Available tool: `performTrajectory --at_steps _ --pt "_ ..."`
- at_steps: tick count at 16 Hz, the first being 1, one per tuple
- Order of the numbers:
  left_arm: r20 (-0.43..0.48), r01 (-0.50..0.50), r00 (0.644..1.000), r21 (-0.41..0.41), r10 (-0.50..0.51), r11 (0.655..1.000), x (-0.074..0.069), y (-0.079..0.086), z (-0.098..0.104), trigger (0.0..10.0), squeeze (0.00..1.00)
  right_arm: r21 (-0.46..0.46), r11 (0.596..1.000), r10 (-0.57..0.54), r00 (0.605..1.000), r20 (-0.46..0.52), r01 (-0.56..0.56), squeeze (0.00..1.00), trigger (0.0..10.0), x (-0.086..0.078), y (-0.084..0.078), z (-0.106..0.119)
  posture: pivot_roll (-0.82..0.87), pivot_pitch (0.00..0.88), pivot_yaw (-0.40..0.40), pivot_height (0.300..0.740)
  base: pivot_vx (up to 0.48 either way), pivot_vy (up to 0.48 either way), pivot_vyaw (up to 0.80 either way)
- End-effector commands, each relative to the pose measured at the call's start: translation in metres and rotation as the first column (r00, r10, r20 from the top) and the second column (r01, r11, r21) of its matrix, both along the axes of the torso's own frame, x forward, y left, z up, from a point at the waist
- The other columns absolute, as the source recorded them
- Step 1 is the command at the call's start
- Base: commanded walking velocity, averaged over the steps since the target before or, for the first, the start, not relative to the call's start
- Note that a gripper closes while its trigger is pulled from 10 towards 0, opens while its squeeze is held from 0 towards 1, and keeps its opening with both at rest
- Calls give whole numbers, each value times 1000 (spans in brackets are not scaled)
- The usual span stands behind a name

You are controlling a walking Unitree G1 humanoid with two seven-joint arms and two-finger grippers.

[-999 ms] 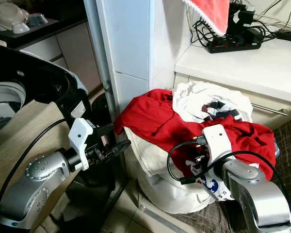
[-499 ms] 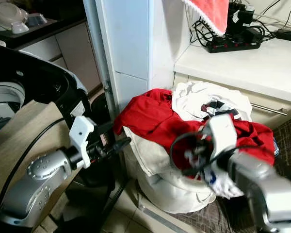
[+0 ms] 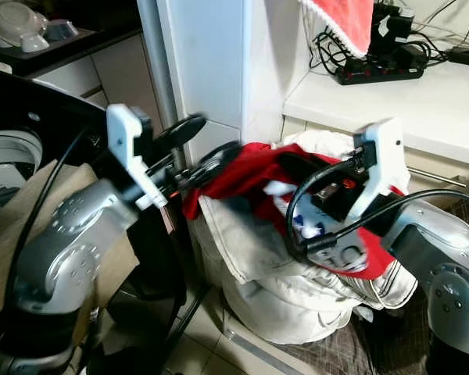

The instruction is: Clothes washing

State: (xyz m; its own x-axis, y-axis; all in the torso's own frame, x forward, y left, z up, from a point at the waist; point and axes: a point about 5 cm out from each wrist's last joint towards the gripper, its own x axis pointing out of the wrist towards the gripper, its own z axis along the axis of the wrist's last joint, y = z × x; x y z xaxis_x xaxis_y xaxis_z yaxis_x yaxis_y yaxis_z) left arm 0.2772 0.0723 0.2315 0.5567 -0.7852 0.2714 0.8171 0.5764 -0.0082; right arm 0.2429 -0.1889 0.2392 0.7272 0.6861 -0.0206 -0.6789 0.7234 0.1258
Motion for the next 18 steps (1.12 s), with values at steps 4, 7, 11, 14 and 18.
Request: performTrajectory --at_steps 4,7,11,14,18 --pt "-67 147 988 94 -141 985 -6 -14 -18 10000 1000 88 987 128 987 99 -137 0 0 -1 16 21 -126 0 49 740 0 0 0" --pt "-89 132 989 143 -121 981 -4 -15 -35 10000 1000 177 965 168 975 147 -193 0 0 -4 19 33 -126 0 49 740 0 0 0" --pt "-130 132 984 79 -121 988 -1 -24 -34 6627 0 176 966 168 977 132 -190 0 0 -4 19 30 -130 0 56 740 0 0 0" --pt "-110 122 987 47 -116 991 -1 -26 -34 0 0 170 967 172 978 119 -191 0 0 -6 20 28 -127 0 58 740 0 0 0" --pt "-175 133 973 -108 -150 985 -5 -23 -34 0 0 167 968 171 979 109 -188 0 0 -6 21 26 -120 0 56 740 0 0 0"
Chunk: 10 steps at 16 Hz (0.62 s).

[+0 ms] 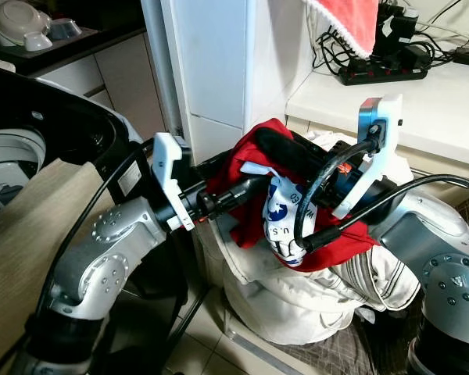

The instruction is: Clothes washing

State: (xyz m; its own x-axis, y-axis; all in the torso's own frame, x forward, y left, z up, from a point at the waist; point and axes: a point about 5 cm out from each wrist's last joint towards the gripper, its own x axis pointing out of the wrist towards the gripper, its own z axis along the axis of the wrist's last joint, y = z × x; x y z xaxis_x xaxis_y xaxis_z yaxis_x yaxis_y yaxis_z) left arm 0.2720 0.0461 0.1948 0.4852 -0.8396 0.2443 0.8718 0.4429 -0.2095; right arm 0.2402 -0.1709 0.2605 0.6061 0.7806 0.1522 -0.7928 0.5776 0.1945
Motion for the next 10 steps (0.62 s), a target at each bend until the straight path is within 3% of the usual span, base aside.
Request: performTrajectory --at_steps 1,6,10 --pt "-24 -15 1000 -44 14 999 0 4 2 0 0 1 1000 21 999 30 -21 0 0 -3 3 5 -119 0 56 740 0 0 0" --pt "-119 -94 990 -134 78 987 -3 7 -5 0 0 -1 1000 23 1000 18 -23 0 0 -3 6 2 -112 0 54 740 0 0 0" --pt "-160 -153 978 -123 132 981 -3 9 -9 0 0 -4 1000 22 1000 12 -22 0 0 -3 6 0 -109 0 53 740 0 0 0"
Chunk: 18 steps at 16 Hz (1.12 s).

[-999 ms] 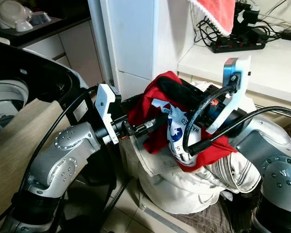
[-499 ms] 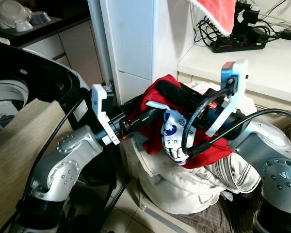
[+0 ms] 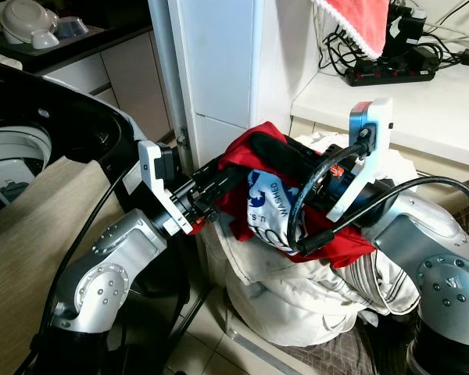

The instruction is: Clothes washing

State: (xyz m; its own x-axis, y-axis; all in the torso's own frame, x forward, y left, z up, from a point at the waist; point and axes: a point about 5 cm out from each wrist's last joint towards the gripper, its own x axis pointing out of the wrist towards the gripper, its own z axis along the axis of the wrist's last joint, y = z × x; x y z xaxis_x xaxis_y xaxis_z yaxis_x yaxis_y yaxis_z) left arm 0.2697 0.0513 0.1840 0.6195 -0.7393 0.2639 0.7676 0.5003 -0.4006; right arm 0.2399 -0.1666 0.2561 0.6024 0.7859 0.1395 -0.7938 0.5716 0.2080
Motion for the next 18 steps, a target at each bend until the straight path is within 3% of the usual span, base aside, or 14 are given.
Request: performTrajectory --at_steps 1,5,10,13,15,16,17,18 --pt "-4 -30 1000 0 30 1000 -1 4 2 0 0 -1 1000 15 999 29 -15 0 0 -3 2 5 -108 0 53 740 0 0 0" --pt "-16 -15 1000 24 15 1000 -2 4 -1 0 0 -3 1000 15 1000 27 -15 0 0 -3 3 4 -111 0 55 740 0 0 0" --pt "-62 42 998 181 -31 983 -14 3 -16 0 0 -2 1000 12 1000 27 -12 0 0 -4 3 5 -114 0 58 740 0 0 0" --pt "-106 6 994 208 17 978 -14 7 -21 0 0 -3 1000 12 1000 26 -12 0 0 -4 3 5 -114 0 58 740 0 0 0" --pt "-11 -85 996 241 91 967 -9 13 -15 0 0 -4 1000 10 1000 26 -10 0 0 -3 4 5 -110 0 57 740 0 0 0" --pt "43 -128 992 238 121 963 -6 15 -11 0 353 -5 1000 7 1000 26 -7 0 0 -3 4 5 -111 0 58 740 0 0 0" --pt "48 -156 988 244 149 957 -1 15 -9 0 616 -4 1000 7 1000 26 -7 0 0 -3 4 5 -110 0 59 740 0 0 0" --pt "22 -166 986 216 165 962 2 15 -8 0 529 -4 1000 4 1000 25 -4 0 0 -2 4 5 -112 0 60 740 0 0 0"
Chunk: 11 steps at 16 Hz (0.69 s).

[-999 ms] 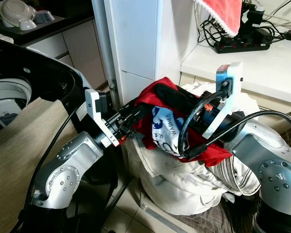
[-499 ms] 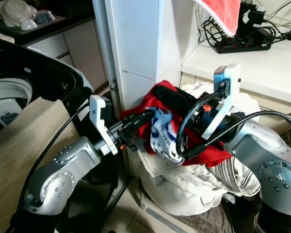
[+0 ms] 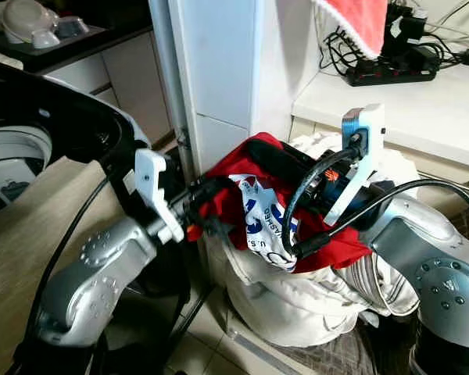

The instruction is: Clothes washing

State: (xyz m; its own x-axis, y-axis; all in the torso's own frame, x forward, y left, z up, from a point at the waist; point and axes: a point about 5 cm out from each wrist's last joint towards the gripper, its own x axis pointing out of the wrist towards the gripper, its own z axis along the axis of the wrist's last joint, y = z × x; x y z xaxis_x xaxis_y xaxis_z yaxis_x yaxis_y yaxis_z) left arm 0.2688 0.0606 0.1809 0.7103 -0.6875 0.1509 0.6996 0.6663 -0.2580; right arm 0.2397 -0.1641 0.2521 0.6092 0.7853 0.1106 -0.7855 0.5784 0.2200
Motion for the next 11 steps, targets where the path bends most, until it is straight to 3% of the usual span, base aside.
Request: performTrajectory --at_steps 1,3,4,5,6,8,9,11 --pt "0 -74 997 32 74 997 7 6 -3 0 478 13 1000 5 999 52 -5 0 0 -2 1 9 -112 0 63 740 0 0 0" --pt "25 -178 984 140 176 974 13 10 -5 0 471 13 1000 -5 999 51 5 0 0 -1 0 9 -113 0 64 740 0 0 0" --pt "-21 -150 987 182 157 972 12 10 -10 0 255 13 1000 -9 999 51 8 0 0 -1 0 8 -114 0 68 740 0 0 0" --pt "-54 -142 987 175 154 974 11 11 -12 0 255 13 1000 -10 999 51 9 0 0 -1 0 8 -114 0 68 740 0 0 0" --pt "-82 -104 989 183 121 978 9 11 -13 0 0 12 1000 -12 999 52 12 0 0 -1 0 8 -115 0 70 740 0 0 0" --pt "-99 -69 992 102 79 992 7 13 -8 0 0 0 999 -41 997 61 41 0 235 0 -1 9 -117 0 70 740 0 0 0" --pt "-82 -71 994 86 78 994 7 14 -6 0 0 -14 997 -73 995 66 74 0 10000 2 -3 8 -117 0 70 740 0 0 0" --pt "-57 -97 993 103 104 990 9 16 -5 0 0 -23 992 -123 990 64 124 0 10000 6 -7 7 -118 0 71 740 0 0 0"
